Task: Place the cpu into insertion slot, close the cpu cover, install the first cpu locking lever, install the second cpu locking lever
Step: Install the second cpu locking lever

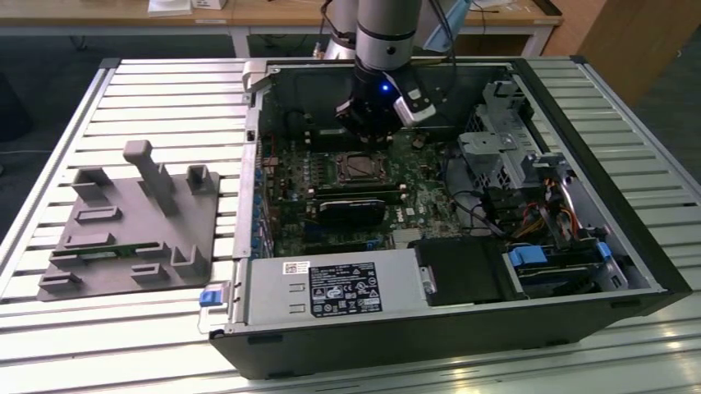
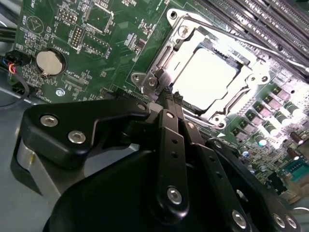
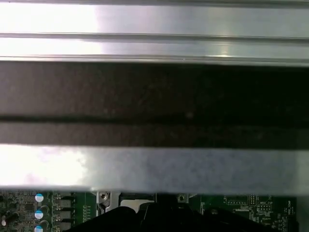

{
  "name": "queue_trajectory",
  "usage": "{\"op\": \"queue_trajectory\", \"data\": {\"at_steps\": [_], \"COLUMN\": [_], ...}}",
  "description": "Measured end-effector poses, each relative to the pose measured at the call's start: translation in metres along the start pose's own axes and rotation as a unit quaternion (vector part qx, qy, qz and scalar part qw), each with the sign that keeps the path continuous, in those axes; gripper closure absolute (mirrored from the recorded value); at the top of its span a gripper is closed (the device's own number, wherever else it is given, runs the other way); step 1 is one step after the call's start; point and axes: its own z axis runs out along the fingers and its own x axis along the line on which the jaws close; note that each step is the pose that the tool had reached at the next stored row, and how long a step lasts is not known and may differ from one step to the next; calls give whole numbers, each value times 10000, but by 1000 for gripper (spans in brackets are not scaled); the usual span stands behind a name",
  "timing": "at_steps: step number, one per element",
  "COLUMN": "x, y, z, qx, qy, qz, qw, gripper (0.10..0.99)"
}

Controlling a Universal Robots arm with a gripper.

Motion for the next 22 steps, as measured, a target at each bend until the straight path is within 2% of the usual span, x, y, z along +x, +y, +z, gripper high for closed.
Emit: {"op": "queue_trajectory", "data": {"at_steps": [9, 13, 16, 20, 22], "x": [0, 0, 0, -1, -1], "y": [-95, -113, -111, -108, -114], "z": [-2, -16, -96, -253, -289], "qx": [-1, 0, -2, -1, -14], "qy": [0, 0, 0, 1, 0], "qz": [0, 0, 0, 0, -1], "qw": [10000, 10000, 10000, 10000, 10000], "gripper": [980, 980, 980, 980, 980]}}
